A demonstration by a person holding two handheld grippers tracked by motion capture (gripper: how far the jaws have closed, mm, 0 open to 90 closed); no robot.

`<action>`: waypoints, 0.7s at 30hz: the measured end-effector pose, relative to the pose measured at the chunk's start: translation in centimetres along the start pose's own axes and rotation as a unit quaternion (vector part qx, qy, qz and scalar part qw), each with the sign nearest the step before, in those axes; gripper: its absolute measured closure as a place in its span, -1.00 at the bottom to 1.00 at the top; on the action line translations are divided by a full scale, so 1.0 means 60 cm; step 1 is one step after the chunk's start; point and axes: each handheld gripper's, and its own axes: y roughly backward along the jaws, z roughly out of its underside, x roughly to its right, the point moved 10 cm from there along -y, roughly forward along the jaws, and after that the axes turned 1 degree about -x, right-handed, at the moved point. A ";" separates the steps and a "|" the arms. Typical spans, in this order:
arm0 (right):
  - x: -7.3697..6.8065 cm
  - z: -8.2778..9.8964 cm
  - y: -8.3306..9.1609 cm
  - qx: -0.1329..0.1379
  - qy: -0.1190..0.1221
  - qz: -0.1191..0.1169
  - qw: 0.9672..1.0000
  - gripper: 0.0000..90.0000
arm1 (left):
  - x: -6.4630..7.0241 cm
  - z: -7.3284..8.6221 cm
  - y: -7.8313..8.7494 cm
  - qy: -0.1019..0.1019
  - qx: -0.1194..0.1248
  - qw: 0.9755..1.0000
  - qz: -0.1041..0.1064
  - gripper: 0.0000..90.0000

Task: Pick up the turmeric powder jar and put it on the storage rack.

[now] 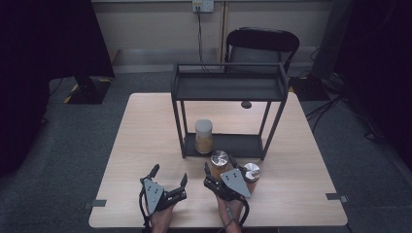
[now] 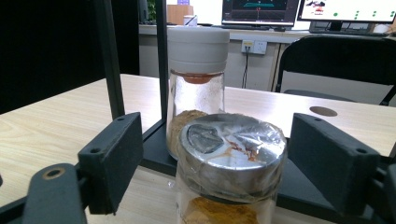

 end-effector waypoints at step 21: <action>-0.016 -0.001 -0.012 -0.015 0.013 0.066 0.998 -0.55 | 0.000 0.000 0.000 0.000 0.000 1.000 0.000 -0.99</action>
